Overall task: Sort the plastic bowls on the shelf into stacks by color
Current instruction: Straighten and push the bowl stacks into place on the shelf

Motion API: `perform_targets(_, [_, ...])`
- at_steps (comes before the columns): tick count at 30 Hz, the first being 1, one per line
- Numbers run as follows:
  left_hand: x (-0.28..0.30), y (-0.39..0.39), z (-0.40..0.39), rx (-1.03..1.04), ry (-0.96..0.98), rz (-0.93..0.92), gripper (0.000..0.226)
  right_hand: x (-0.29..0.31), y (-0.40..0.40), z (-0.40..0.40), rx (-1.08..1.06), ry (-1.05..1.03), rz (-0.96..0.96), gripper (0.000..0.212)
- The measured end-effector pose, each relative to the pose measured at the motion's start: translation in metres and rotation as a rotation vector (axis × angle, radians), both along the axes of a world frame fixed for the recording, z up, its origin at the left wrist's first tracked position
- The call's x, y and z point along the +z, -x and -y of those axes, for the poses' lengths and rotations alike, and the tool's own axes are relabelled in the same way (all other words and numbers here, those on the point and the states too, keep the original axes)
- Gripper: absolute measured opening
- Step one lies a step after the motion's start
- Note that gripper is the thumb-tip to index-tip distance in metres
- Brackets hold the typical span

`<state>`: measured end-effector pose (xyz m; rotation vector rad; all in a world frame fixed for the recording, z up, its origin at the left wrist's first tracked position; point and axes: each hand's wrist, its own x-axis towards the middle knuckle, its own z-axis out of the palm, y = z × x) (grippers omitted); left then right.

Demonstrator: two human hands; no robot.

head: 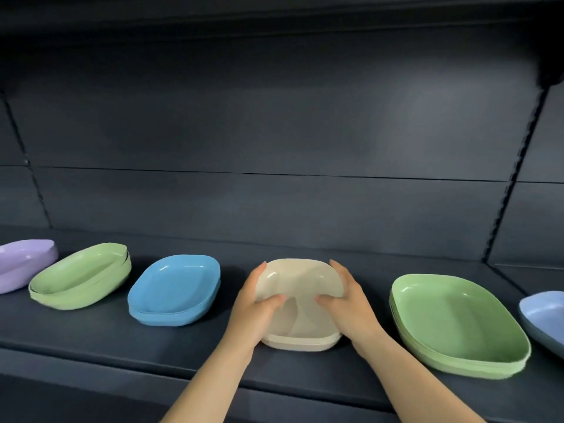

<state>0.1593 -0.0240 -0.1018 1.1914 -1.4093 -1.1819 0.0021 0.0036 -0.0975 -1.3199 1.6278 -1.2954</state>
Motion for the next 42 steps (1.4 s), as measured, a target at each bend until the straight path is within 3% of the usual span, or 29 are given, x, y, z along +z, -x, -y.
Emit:
perform_targets(2, [0.003,-0.001,-0.002,-0.007,0.032,0.035,0.065,0.001,0.001,-0.002,-0.024,0.006,-0.011,0.068])
perform_targets(5, [0.015,-0.003,-0.002,0.015,0.212,0.284,0.066,0.009,0.013,-0.012,-0.023,0.055,-0.122,0.070])
perform_targets(12, [0.072,0.055,-0.032,-0.274,0.463,0.616,0.064,0.060,0.088,-0.089,0.050,0.217,-0.942,0.071])
perform_targets(17, [0.098,0.159,-0.087,-0.435,0.639,0.831,0.061,0.083,0.179,-0.162,-0.044,0.118,-1.206,0.073])
perform_targets(31, [0.089,0.504,-0.317,-0.558,0.762,0.794,0.061,0.095,0.500,-0.446,-0.305,-0.116,-1.308,0.075])
perform_targets(42, [0.089,0.684,-0.400,-0.715,0.730,0.757,0.058,0.083,0.649,-0.555,-0.482,-0.144,-1.178,0.074])
